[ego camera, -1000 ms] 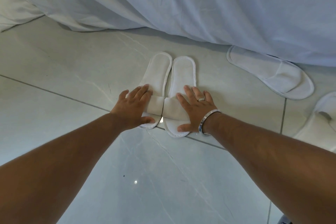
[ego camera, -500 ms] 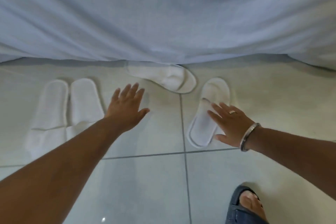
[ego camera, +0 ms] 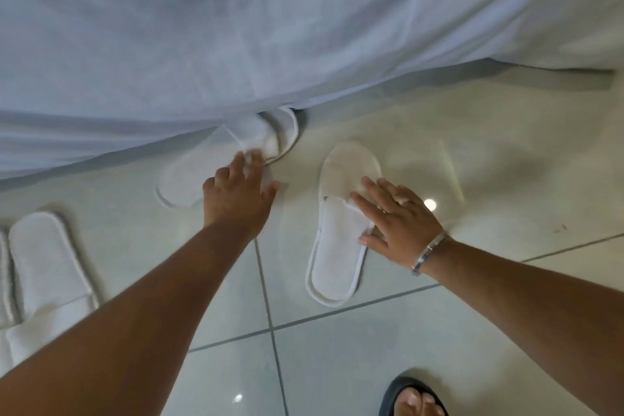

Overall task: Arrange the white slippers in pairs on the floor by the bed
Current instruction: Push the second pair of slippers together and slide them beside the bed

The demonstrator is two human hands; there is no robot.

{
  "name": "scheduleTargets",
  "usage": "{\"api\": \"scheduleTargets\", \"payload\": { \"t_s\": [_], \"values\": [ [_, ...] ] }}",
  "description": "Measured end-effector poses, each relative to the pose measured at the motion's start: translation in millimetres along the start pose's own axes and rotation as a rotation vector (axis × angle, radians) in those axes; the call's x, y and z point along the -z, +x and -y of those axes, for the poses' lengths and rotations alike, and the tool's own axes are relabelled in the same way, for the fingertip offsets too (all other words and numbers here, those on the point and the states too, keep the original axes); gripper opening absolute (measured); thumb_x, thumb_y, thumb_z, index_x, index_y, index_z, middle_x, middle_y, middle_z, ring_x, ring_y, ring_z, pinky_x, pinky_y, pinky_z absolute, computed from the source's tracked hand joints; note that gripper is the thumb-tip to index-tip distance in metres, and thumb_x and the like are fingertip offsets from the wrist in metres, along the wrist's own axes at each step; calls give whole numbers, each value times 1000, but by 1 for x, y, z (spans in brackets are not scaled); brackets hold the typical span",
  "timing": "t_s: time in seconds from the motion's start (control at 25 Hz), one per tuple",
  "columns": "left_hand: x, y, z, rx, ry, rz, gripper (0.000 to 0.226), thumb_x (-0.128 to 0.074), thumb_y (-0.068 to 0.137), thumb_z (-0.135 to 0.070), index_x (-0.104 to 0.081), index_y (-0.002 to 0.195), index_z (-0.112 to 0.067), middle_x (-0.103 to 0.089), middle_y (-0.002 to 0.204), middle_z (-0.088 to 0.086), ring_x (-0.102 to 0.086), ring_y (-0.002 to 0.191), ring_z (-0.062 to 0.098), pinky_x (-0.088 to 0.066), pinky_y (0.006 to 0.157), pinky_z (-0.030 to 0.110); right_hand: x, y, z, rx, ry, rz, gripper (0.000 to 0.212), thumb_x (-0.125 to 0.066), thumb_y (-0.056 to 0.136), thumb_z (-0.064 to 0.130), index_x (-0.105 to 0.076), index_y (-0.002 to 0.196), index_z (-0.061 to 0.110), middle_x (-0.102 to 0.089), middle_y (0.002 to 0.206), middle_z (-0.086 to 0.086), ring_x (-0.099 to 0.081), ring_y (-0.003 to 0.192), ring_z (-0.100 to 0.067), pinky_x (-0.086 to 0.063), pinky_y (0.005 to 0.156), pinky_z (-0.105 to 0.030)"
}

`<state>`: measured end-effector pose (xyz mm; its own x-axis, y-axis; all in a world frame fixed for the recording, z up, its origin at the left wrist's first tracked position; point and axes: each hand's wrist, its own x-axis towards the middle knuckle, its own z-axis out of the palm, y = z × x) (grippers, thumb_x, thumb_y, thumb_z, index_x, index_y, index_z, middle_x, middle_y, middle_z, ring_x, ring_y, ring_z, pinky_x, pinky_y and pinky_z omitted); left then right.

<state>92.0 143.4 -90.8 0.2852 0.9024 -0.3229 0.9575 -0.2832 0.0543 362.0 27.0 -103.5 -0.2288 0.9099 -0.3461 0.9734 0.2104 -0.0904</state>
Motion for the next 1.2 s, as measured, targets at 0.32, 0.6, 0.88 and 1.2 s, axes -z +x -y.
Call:
{"api": "scheduleTargets", "payload": {
  "t_s": [0.32, 0.6, 0.88, 1.2],
  "values": [
    [0, 4, -99, -458, -152, 40, 62, -30, 97, -45, -21, 154, -22, -43, 152, 3, -39, 136, 27, -36, 107, 48, -3, -57, -73, -339, 70, 33, 72, -38, 81, 59, -29, 145, 27, -25, 156, -11, -37, 131, -41, -37, 104, -50],
    [-9, 10, -128, -516, -580, 263, 84, -40, 101, -38, 27, 149, -23, -36, 157, 2, -43, 137, 26, -39, 111, 47, -1, -42, -69, -366, 121, 107, 69, -36, 93, 50, 0, 149, 33, 9, 160, -3, -3, 145, -30, -14, 116, -43],
    [-13, -51, -113, -777, -223, 30, 61, -52, 96, -27, -31, 151, -12, -31, 158, 14, -27, 145, 35, -25, 116, 53, 40, -26, -75, -260, 7, -72, 70, -56, 84, 16, -26, 147, 18, -22, 157, -9, -32, 137, -36, -32, 109, -47],
    [-41, -86, -119, -954, 121, 95, 67, -41, 98, -50, -30, 152, -13, -27, 161, 10, -18, 149, 33, 0, 120, 57, 82, 101, -51, 168, -161, 196, 49, -38, 94, 42, -41, 140, 26, -38, 151, -1, -37, 134, -28, -24, 112, -42]
  ]
}}
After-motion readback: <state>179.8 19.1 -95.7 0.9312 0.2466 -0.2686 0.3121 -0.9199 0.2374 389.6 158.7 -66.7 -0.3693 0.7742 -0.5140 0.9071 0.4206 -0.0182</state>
